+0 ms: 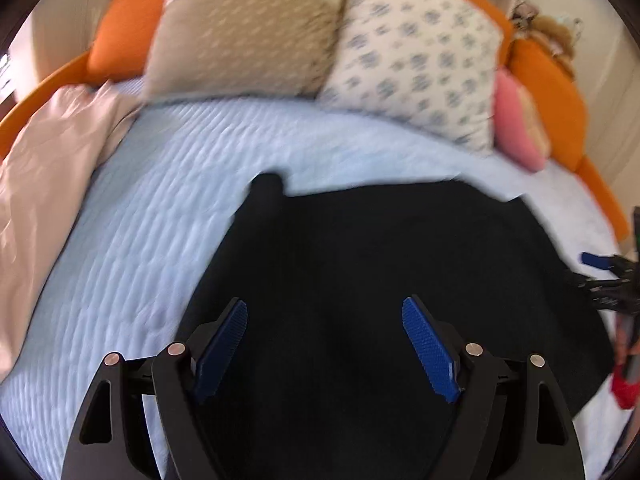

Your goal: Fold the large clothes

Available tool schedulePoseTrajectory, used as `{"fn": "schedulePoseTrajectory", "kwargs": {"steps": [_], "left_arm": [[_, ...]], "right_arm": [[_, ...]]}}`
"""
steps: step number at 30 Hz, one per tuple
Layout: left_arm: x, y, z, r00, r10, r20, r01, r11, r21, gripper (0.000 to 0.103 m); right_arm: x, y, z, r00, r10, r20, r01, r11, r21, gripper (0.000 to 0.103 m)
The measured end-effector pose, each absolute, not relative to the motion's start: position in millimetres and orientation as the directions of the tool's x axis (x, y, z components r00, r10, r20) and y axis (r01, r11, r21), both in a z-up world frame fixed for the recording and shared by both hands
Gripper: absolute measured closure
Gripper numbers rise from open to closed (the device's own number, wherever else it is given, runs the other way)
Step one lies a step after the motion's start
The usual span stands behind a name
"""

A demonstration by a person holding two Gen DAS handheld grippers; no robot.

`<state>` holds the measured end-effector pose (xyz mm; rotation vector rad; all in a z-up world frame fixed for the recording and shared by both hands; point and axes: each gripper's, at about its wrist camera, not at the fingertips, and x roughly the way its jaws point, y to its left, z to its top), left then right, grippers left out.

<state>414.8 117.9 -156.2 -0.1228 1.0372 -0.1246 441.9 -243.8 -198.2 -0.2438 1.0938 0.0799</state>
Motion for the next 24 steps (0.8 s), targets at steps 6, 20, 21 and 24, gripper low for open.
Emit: {"fn": "schedulePoseTrajectory", "kwargs": {"steps": [6, 20, 21, 24], "left_arm": [[408.6, 140.4, -206.0, 0.425, -0.159, -0.891, -0.031, 0.981, -0.19, 0.022], [398.5, 140.3, -211.2, 0.45, -0.184, -0.874, -0.028, 0.975, -0.219, 0.021], [398.8, 139.5, -213.5, 0.449, -0.182, -0.875, -0.028, 0.976, -0.217, 0.021], [399.4, 137.7, -220.9, 0.453, -0.175, -0.874, -0.031, 0.977, -0.212, 0.021]], "right_arm": [[446.8, -238.4, -224.1, 0.388, -0.054, -0.92, -0.187, 0.973, -0.136, 0.088], [432.2, -289.8, -224.5, 0.421, 0.082, -0.904, -0.037, 0.997, 0.073, 0.092], [431.4, -289.8, -227.2, 0.425, 0.081, -0.901, -0.037, 0.997, 0.072, 0.092], [430.6, -286.0, -230.9, 0.446, 0.069, -0.892, -0.039, 0.998, 0.058, 0.09]]}}
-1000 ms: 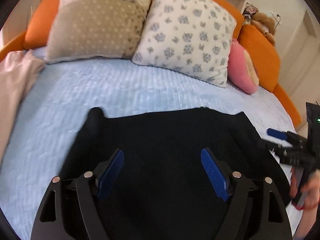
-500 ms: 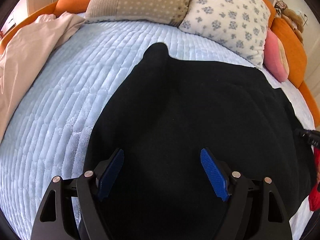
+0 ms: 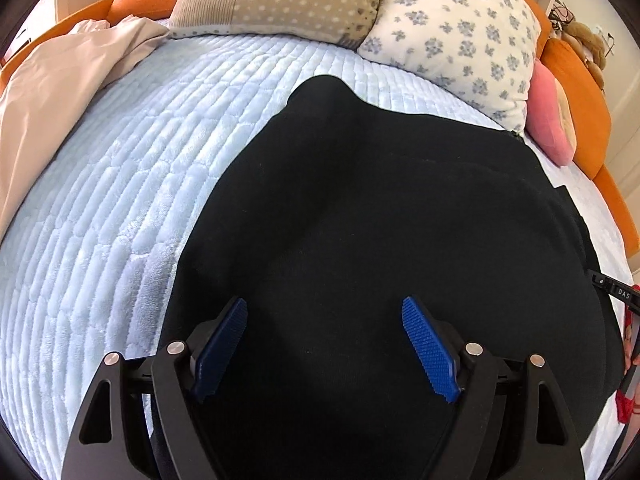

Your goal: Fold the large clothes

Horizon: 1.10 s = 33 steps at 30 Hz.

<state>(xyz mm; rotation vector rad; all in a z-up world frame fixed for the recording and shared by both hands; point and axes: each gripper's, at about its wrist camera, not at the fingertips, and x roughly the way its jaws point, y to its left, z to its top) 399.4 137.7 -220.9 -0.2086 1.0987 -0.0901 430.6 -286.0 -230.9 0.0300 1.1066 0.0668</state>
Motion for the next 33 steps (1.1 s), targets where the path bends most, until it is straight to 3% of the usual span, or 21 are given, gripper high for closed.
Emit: {"fn": "schedulePoseTrajectory", "kwargs": {"steps": [2, 4, 6, 8, 11, 16, 23, 33], "left_arm": [[399.0, 135.1, -221.1, 0.459, -0.161, -0.873, -0.028, 0.98, -0.196, 0.02], [397.9, 133.2, -217.8, 0.464, -0.146, -0.874, -0.03, 0.983, -0.18, 0.02], [392.3, 132.5, -209.8, 0.467, -0.143, -0.872, -0.028, 0.984, -0.177, 0.018], [382.4, 133.3, -198.9, 0.467, -0.166, -0.869, -0.011, 0.981, -0.193, 0.013], [359.7, 141.7, -181.2, 0.488, -0.212, -0.847, -0.003, 0.97, -0.244, 0.011], [306.7, 188.5, -168.5, 0.529, -0.382, -0.758, -0.1, 0.859, -0.502, 0.011], [250.5, 232.4, -203.4, 0.587, -0.569, -0.576, -0.221, 0.572, -0.79, 0.01], [247.7, 224.2, -263.0, 0.631, -0.564, -0.533, -0.347, 0.409, -0.844, 0.009]], "right_arm": [[428.3, -282.1, -229.9, 0.458, 0.049, -0.888, -0.053, 0.998, 0.028, 0.089], [425.5, -276.7, -225.5, 0.471, 0.008, -0.882, -0.062, 0.998, -0.024, 0.082], [421.9, -272.6, -217.6, 0.49, -0.056, -0.87, -0.055, 0.994, -0.094, 0.052], [411.6, -267.3, -202.4, 0.527, -0.056, -0.848, -0.067, 0.992, -0.107, 0.033], [388.0, -250.9, -172.7, 0.605, -0.07, -0.793, -0.082, 0.985, -0.149, 0.034], [351.2, -212.6, -135.5, 0.695, -0.022, -0.718, -0.123, 0.981, -0.149, 0.03], [320.1, -150.6, -130.5, 0.686, 0.134, -0.715, -0.242, 0.969, -0.05, 0.028], [318.4, -108.0, -173.7, 0.597, 0.205, -0.775, -0.289, 0.957, 0.03, 0.028]]}}
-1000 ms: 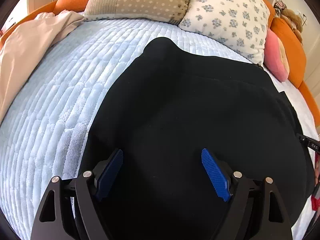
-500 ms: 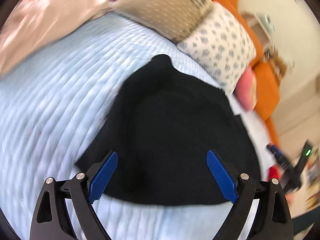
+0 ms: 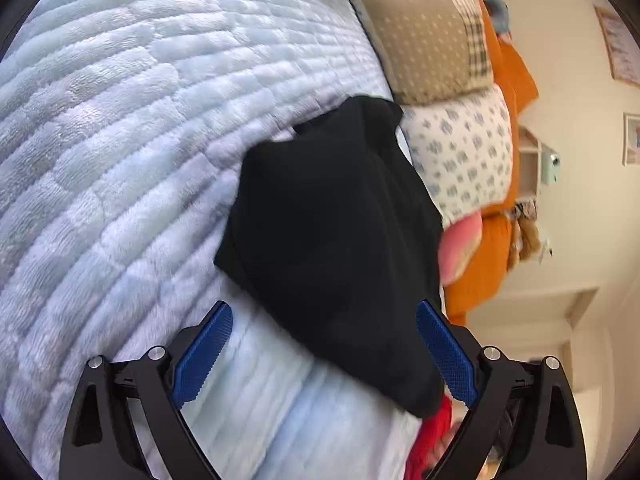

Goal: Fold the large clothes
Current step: 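Move the left tool to the jacket's side edge and grasp it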

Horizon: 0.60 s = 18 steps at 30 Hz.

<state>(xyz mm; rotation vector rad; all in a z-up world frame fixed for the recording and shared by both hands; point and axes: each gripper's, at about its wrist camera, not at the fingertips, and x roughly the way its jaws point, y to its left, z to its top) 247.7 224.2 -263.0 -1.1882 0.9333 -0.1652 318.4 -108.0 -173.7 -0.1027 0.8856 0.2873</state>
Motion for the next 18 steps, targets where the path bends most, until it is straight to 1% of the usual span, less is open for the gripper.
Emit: {"fn": "schedulePoseTrajectory", "kwargs": {"steps": [3, 9, 13, 14, 15, 16, 17, 18], "left_arm": [[255.3, 225.9, -262.5, 0.673, -0.549, -0.497, -0.332, 0.375, -0.865, 0.008], [275.8, 224.0, -260.5, 0.689, -0.549, -0.473, -0.326, 0.348, -0.879, 0.007], [287.3, 217.4, -259.6, 0.679, -0.538, -0.5, -0.318, 0.398, -0.86, 0.008], [286.1, 216.3, -261.5, 0.678, -0.529, -0.51, -0.319, 0.413, -0.853, 0.009], [284.9, 215.5, -262.0, 0.679, -0.518, -0.521, -0.322, 0.427, -0.845, 0.014], [282.4, 214.0, -262.6, 0.677, -0.496, -0.544, -0.332, 0.453, -0.827, 0.031], [280.3, 212.9, -264.5, 0.672, -0.476, -0.567, -0.348, 0.473, -0.809, 0.043], [276.7, 214.5, -268.4, 0.678, -0.472, -0.564, -0.356, 0.461, -0.813, 0.047]], "right_arm": [[317.9, -108.0, -179.8, 0.591, 0.213, -0.778, -0.287, 0.957, 0.044, 0.028], [316.5, -119.2, -177.7, 0.601, 0.241, -0.762, -0.267, 0.959, 0.092, 0.028], [315.9, -124.4, -174.9, 0.605, 0.25, -0.756, -0.256, 0.96, 0.113, 0.028], [315.5, -124.7, -174.9, 0.604, 0.251, -0.756, -0.255, 0.96, 0.115, 0.028], [315.1, -124.4, -175.7, 0.603, 0.25, -0.758, -0.255, 0.96, 0.113, 0.028], [314.3, -124.1, -176.6, 0.602, 0.249, -0.758, -0.254, 0.96, 0.114, 0.028], [313.2, -123.6, -178.2, 0.599, 0.253, -0.76, -0.253, 0.96, 0.119, 0.028], [313.1, -123.3, -179.7, 0.593, 0.257, -0.763, -0.253, 0.959, 0.126, 0.028]]}}
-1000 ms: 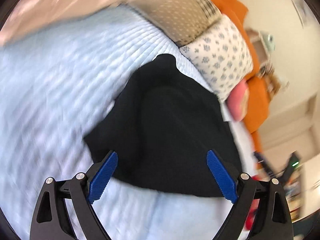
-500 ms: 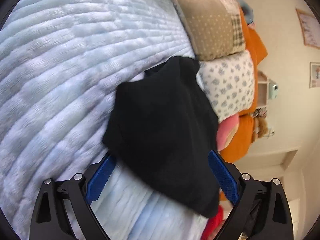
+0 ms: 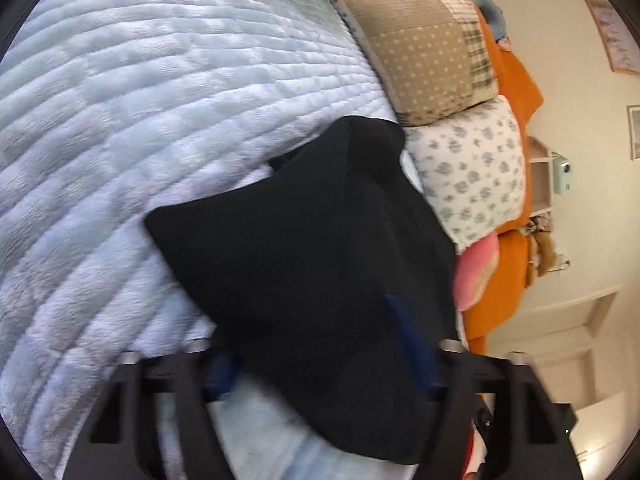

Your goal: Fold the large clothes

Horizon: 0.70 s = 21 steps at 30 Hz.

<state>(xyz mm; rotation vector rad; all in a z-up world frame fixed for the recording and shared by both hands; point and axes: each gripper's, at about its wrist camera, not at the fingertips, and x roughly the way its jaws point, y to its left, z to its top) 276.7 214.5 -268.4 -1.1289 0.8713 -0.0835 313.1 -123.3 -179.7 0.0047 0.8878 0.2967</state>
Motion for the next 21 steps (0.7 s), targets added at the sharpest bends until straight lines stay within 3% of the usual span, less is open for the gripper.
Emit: {"fn": "schedulePoseTrajectory", "kwargs": {"steps": [2, 8, 10, 12, 15, 21], "left_arm": [[270.7, 221.6, -275.4, 0.684, -0.479, -0.55, -0.374, 0.417, -0.828, 0.062], [274.5, 222.1, -265.6, 0.672, -0.497, -0.549, -0.358, 0.431, -0.829, 0.081], [277.1, 220.1, -257.5, 0.674, -0.486, -0.557, -0.357, 0.446, -0.821, 0.082], [279.5, 219.1, -249.1, 0.671, -0.474, -0.57, -0.355, 0.47, -0.808, 0.082], [282.6, 217.9, -246.2, 0.656, -0.467, -0.593, -0.372, 0.483, -0.792, 0.082], [284.0, 216.0, -251.3, 0.631, -0.446, -0.635, -0.399, 0.515, -0.758, 0.082]], "right_arm": [[312.0, -121.2, -180.2, 0.589, 0.271, -0.762, -0.252, 0.957, 0.145, 0.028], [303.6, -109.4, -165.1, 0.619, 0.332, -0.711, -0.263, 0.941, 0.211, 0.029], [300.2, -106.3, -161.7, 0.631, 0.337, -0.699, -0.256, 0.941, 0.222, 0.029], [297.5, -104.0, -161.6, 0.632, 0.344, -0.695, -0.249, 0.939, 0.238, 0.046], [297.5, -99.8, -172.4, 0.599, 0.351, -0.72, -0.234, 0.936, 0.262, 0.06], [287.7, -98.9, -193.8, 0.59, 0.299, -0.75, -0.198, 0.954, 0.225, 0.062]]}}
